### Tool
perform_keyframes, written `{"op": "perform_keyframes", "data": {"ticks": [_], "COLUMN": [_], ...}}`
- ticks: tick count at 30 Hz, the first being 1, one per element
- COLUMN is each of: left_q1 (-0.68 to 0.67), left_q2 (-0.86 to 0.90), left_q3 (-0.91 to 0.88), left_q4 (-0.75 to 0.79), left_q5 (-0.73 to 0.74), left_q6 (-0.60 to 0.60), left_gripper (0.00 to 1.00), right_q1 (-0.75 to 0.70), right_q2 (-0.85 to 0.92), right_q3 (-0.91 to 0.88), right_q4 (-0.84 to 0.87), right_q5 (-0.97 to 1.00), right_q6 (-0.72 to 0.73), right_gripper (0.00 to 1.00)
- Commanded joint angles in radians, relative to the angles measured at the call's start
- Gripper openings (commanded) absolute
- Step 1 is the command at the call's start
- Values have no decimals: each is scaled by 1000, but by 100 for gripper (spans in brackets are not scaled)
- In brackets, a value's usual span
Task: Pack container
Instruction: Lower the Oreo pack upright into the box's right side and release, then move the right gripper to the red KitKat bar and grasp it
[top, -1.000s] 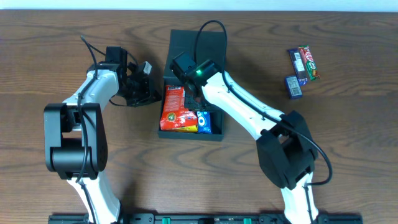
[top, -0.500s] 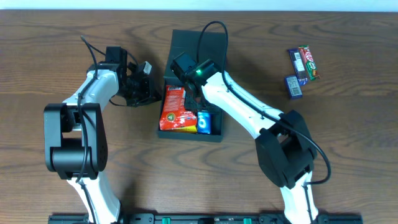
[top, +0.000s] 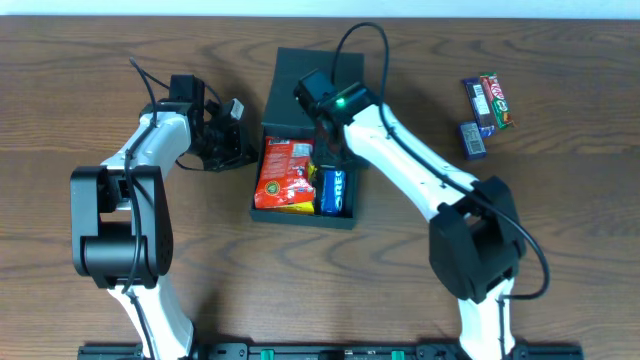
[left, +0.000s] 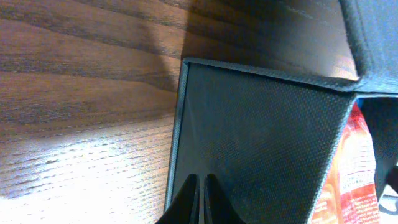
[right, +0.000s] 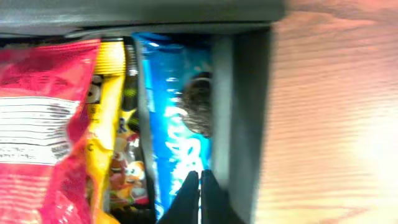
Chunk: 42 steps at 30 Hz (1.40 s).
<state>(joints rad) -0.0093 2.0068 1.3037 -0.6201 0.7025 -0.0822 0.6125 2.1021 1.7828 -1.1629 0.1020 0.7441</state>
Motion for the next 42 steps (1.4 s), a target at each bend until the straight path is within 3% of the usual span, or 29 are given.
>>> {"op": "perform_keyframes", "data": {"ticks": [1, 12, 26, 31, 39, 42], "left_q1": [4, 4, 4, 4, 4, 4], "left_q2": [-20, -20, -20, -20, -20, -20], "left_q3": [2, 2, 2, 2, 2, 2], "left_q4": [1, 0, 1, 1, 0, 0], "left_q5": [-3, -3, -3, -3, -3, -4], "left_q6": [-1, -1, -1, -1, -5, -8], "left_gripper": [6, 6, 6, 6, 6, 6], "right_q1": [-13, -14, -24, -25, -43, -50], "right_q2": [-21, 42, 43, 43, 42, 34], "right_q3": [5, -87, -208, -208, -162, -35], "right_q4": [-7, 11, 222, 257, 201, 88], "right_q5": [6, 6, -8, -104, -83, 64], "right_q6": [-59, -152, -295, -328, -334, -335], "right_gripper": [2, 2, 1, 1, 1, 1]}}
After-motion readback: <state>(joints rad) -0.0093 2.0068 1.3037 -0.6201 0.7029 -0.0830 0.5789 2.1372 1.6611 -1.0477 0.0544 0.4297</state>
